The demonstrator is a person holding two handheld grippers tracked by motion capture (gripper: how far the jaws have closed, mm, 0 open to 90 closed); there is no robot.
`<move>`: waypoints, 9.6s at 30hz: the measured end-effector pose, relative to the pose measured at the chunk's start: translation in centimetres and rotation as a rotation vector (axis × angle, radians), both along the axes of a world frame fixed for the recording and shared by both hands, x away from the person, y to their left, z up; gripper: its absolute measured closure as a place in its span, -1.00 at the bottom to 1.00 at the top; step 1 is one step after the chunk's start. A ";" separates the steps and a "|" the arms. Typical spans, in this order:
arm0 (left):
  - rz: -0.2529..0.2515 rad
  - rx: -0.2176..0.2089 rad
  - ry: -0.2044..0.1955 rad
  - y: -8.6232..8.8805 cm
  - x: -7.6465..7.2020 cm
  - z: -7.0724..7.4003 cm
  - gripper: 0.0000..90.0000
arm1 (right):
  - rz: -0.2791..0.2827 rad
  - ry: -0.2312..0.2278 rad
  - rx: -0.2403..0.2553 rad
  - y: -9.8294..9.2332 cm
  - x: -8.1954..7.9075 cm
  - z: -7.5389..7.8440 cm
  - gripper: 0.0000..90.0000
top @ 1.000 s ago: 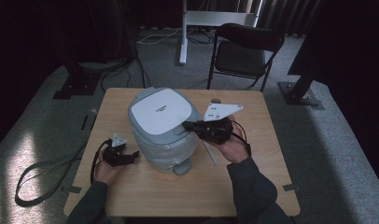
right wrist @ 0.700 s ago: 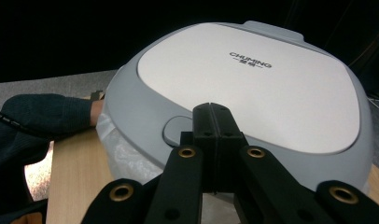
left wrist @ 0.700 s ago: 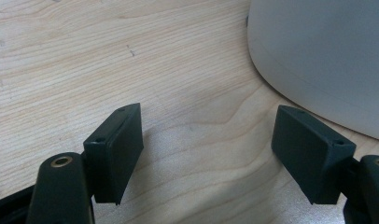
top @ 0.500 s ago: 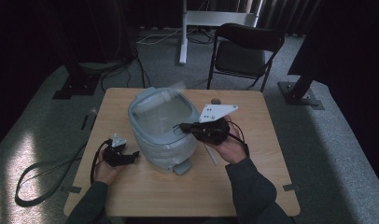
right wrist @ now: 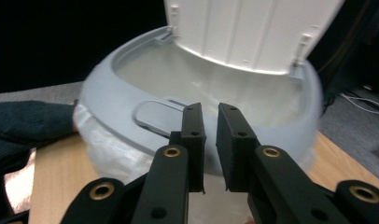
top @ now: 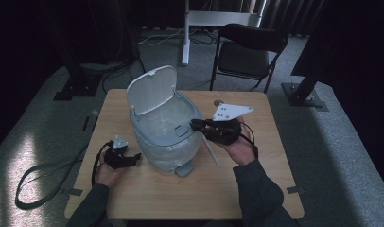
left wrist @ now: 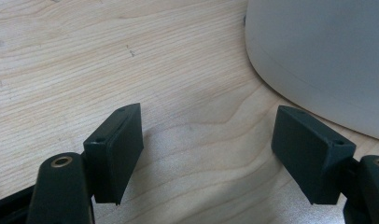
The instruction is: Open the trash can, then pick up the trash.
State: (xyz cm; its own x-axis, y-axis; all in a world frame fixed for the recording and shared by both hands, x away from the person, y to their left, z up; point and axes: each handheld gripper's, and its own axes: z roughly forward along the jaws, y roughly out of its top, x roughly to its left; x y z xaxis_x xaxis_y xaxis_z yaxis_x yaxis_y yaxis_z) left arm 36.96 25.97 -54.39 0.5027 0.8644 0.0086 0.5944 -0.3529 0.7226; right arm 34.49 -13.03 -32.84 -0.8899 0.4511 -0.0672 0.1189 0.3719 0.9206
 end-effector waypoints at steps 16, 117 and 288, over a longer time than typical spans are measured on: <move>-0.004 -0.006 0.003 0.1 0.1 0.0 -0.44 | -0.147 -0.003 -0.027 -2.2 0.8 -0.7 0.51; -0.001 0.005 0.000 0.0 0.0 0.0 -0.44 | -0.387 0.484 -0.532 -2.4 4.9 -18.6 0.69; -0.001 0.006 0.000 0.0 0.0 0.0 -0.44 | -0.271 0.052 -0.171 -2.5 -1.6 -3.0 0.75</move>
State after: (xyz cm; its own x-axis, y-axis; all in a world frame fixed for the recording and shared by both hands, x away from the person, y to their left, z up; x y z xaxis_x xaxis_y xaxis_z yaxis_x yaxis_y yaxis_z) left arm 36.98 25.93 -54.38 0.5037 0.8638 0.0133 0.5942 -0.3577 0.7204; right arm 32.92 -15.56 -35.88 -0.7433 0.6582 -0.1198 0.2800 0.4687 0.8378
